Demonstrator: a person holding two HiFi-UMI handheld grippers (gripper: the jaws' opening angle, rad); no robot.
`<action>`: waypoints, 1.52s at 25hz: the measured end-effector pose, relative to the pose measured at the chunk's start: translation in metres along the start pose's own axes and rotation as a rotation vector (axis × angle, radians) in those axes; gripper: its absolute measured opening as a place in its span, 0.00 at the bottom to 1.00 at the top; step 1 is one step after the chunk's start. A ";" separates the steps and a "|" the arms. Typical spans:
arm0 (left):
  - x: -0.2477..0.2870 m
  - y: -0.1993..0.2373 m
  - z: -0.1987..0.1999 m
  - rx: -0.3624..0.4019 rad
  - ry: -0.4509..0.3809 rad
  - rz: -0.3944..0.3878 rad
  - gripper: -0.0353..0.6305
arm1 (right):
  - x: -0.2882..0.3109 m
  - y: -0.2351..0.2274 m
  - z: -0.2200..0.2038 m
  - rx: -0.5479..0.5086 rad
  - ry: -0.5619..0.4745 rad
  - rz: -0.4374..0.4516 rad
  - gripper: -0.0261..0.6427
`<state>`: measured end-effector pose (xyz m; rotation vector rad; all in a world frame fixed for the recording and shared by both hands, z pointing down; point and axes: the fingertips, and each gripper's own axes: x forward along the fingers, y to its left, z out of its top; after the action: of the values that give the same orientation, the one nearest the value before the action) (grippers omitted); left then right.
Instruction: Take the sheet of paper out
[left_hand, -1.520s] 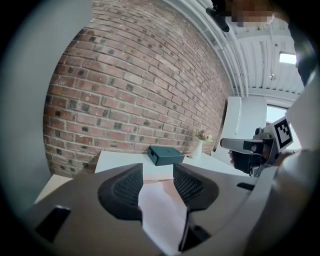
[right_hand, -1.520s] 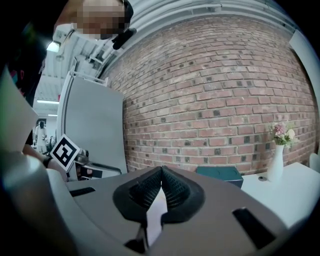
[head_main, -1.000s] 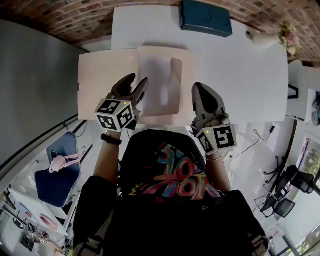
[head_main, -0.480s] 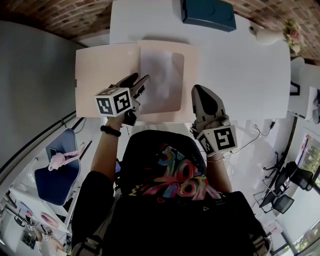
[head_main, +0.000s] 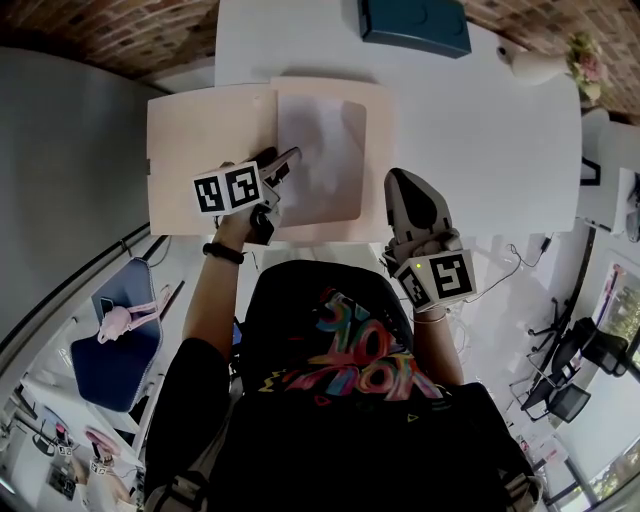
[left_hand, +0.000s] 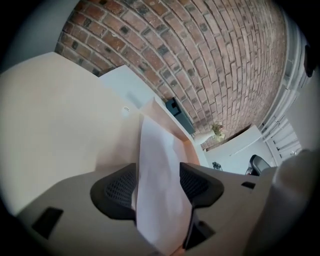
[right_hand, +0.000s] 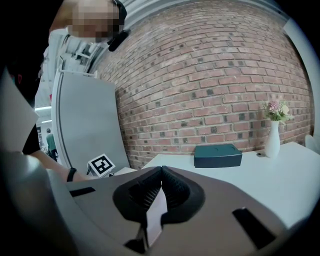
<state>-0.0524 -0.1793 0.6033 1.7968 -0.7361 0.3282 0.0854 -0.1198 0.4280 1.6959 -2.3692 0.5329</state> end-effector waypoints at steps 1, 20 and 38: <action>0.001 0.000 0.000 -0.005 -0.002 0.003 0.45 | 0.001 0.001 -0.001 0.006 0.001 0.000 0.07; 0.000 -0.031 -0.012 -0.033 0.113 -0.232 0.45 | 0.001 0.007 -0.009 0.025 0.028 0.030 0.07; 0.016 -0.030 -0.002 -0.014 0.074 -0.256 0.45 | 0.003 0.003 -0.014 0.065 0.040 0.017 0.07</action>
<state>-0.0215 -0.1767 0.5902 1.8308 -0.4491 0.2174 0.0808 -0.1158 0.4407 1.6760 -2.3651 0.6476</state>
